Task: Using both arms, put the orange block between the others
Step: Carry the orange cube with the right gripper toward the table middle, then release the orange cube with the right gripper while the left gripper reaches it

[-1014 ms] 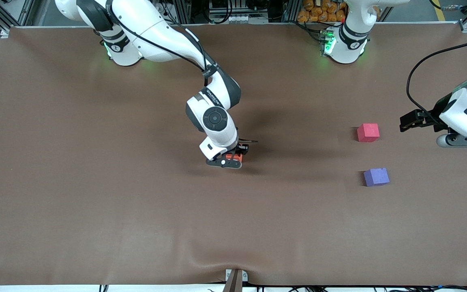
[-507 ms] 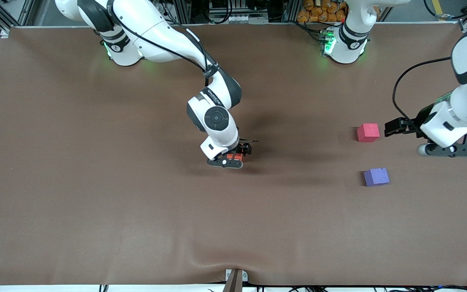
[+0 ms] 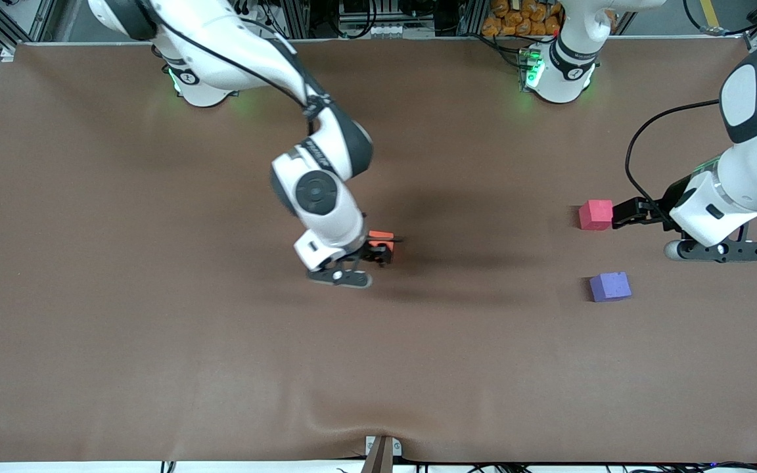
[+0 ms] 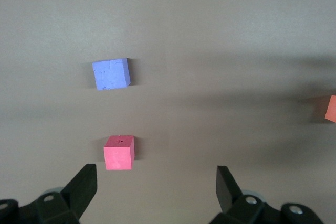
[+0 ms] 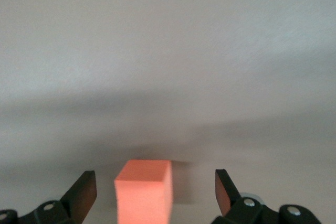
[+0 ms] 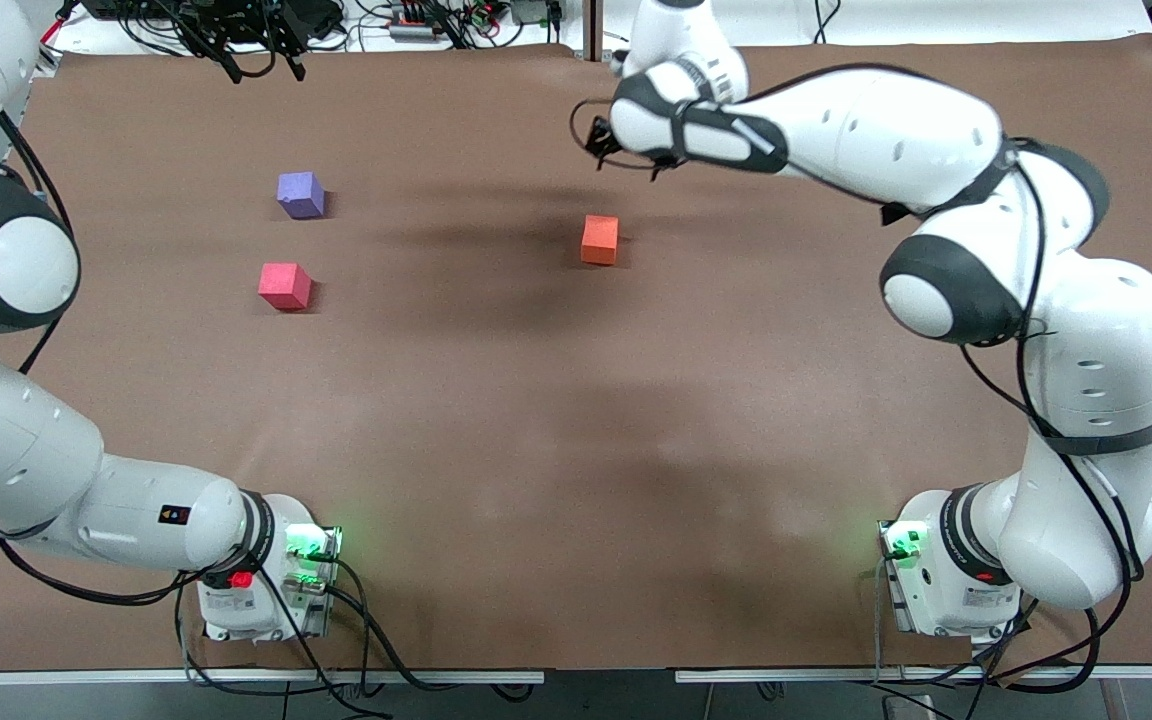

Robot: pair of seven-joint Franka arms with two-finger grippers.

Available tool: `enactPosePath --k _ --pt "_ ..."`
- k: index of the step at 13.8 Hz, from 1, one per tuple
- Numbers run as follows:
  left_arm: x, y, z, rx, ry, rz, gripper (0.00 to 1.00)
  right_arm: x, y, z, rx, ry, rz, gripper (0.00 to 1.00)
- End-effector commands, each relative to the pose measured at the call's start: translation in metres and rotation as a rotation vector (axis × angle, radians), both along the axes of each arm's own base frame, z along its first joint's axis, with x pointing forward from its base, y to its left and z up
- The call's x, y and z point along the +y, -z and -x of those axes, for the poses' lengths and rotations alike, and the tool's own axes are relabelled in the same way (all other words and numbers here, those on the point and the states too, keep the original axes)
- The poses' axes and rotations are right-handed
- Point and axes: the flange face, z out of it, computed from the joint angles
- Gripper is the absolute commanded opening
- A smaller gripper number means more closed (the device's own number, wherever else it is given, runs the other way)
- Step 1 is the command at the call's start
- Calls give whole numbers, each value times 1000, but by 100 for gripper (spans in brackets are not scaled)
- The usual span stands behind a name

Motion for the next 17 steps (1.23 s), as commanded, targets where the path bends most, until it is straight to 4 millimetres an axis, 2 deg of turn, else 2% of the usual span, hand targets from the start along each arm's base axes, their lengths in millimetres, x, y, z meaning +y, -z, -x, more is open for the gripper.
enactPosePath --k 1,2,3,7,11,13,14,15,17 --pt "-23 9 -6 20 -44 21 100 -44 -24 -12 37 -86 26 100" --pt "-38 13 -7 17 -61 25 100 -62 -30 -20 39 -112 27 100" --pt "-63 20 -7 8 -78 27 100 -83 -36 -26 36 -126 26 100" --pt "-147 43 -11 2 -132 14 100 -146 -41 -44 34 -168 29 100" --pt "-214 81 -19 -29 -192 42 100 -169 -31 -44 35 -178 105 100" --pt "-248 100 -15 -56 -206 55 100 -174 -32 -46 30 -177 116 100" --pt "-258 111 -15 -63 -225 58 100 -178 -31 -47 33 -173 118 100" --pt "-275 123 -10 -67 -248 57 100 -186 -24 -47 44 -163 123 100" --pt "-305 142 -3 -73 -275 59 100 -208 -22 -52 47 -170 122 100"
